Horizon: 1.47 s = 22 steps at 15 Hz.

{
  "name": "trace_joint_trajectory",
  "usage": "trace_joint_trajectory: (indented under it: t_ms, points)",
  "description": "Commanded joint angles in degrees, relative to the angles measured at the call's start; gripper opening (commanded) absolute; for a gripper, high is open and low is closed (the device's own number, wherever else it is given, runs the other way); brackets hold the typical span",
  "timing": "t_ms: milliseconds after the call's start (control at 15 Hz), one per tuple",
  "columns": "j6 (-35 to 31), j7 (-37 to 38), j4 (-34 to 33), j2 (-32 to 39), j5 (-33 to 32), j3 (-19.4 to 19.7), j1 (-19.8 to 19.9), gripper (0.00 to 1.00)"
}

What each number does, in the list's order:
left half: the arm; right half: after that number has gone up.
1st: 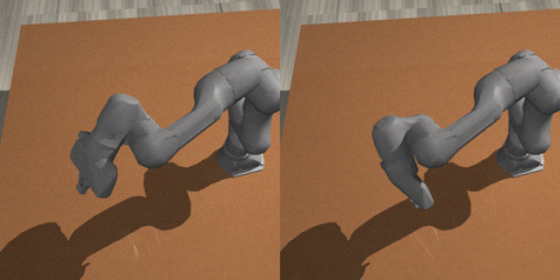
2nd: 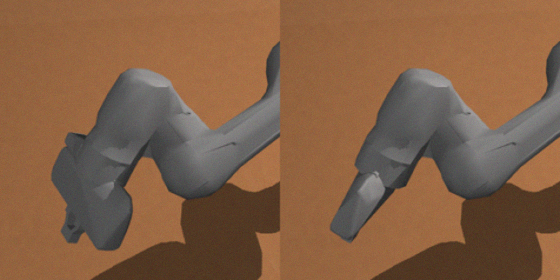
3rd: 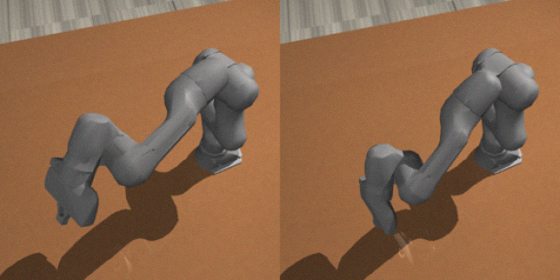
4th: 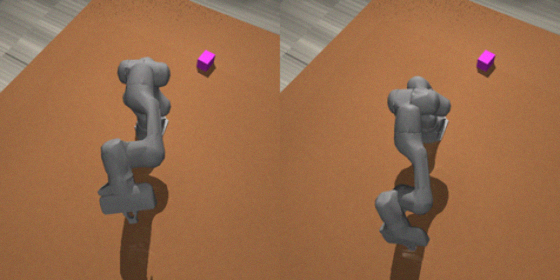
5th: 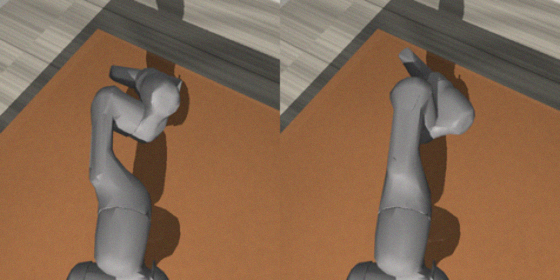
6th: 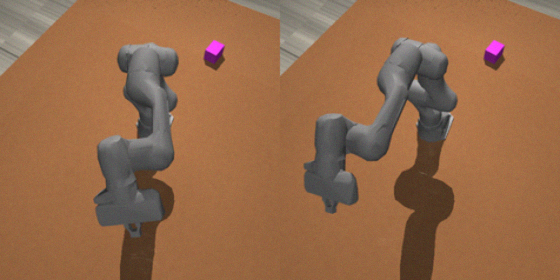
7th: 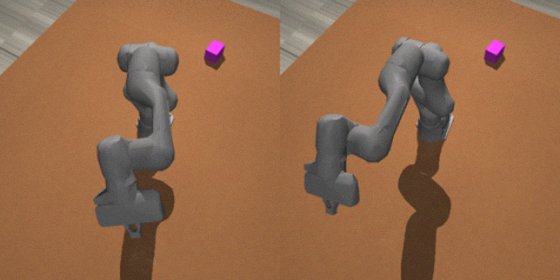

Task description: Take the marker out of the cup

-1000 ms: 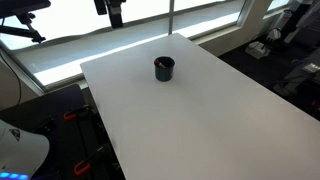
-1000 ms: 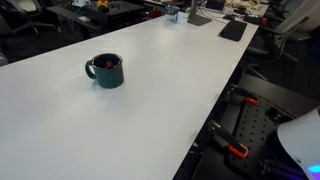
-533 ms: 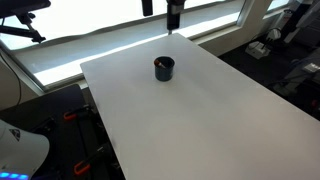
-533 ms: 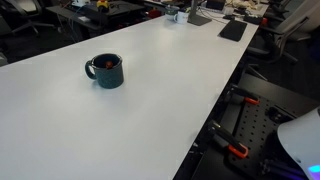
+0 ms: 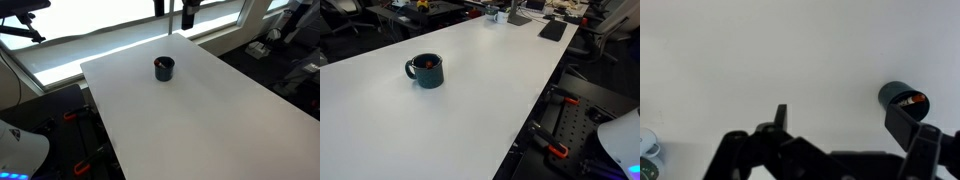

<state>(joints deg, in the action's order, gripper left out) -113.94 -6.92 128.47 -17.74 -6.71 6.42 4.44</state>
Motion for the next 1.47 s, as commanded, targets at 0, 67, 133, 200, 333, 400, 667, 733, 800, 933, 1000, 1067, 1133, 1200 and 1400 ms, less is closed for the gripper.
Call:
trace_joint_trajectory:
  t_ms: [0,67,133,200,333,400,667,733,800,933,1000,1067,1133,1200,1400]
  points:
    - [-5.42,-1.98,-6.79,8.8,0.46,0.41,-0.12,1.0]
    - [-6.95,-2.49,-8.55,10.97,0.45,0.31,-0.17,1.0]
    - [-8.22,-3.06,-10.76,13.47,1.09,0.23,-0.32,1.0]
    - [-9.38,-3.9,-12.77,15.78,1.65,0.08,-0.45,1.0]
    - [-10.9,-7.89,-16.73,20.1,5.02,-0.53,-0.98,1.0]
    - [-11.21,-9.96,-18.23,21.67,6.51,-1.09,-1.14,1.0]
    - [-8.62,-22.12,-23.0,26.19,16.18,-5.1,-1.1,1.0]
    - [-7.15,-24.4,-23.42,26.44,17.48,-6.08,-1.07,1.0]
    - [-4.83,-26.12,-23.68,26.06,18.37,-6.73,-0.86,1.0]
    - [-7.66,-23.52,-22.08,26.15,16.72,-6.69,-0.97,1.0]
    - [-6.99,-24.08,-22.4,26.15,16.89,-6.94,-1.02,1.0]
    - [-6.71,-24.3,-22.59,26.15,16.92,-6.98,-1.03,1.0]
    - [-6.43,-23.55,-23.13,27.3,19.21,-6.49,-0.18,1.0]
    - [-6.0,-22.75,-24.12,28.98,20.26,-6.43,0.07,1.0]
    - [-5.43,-21.42,-27.78,36.0,24.4,-7.39,0.6,1.0]
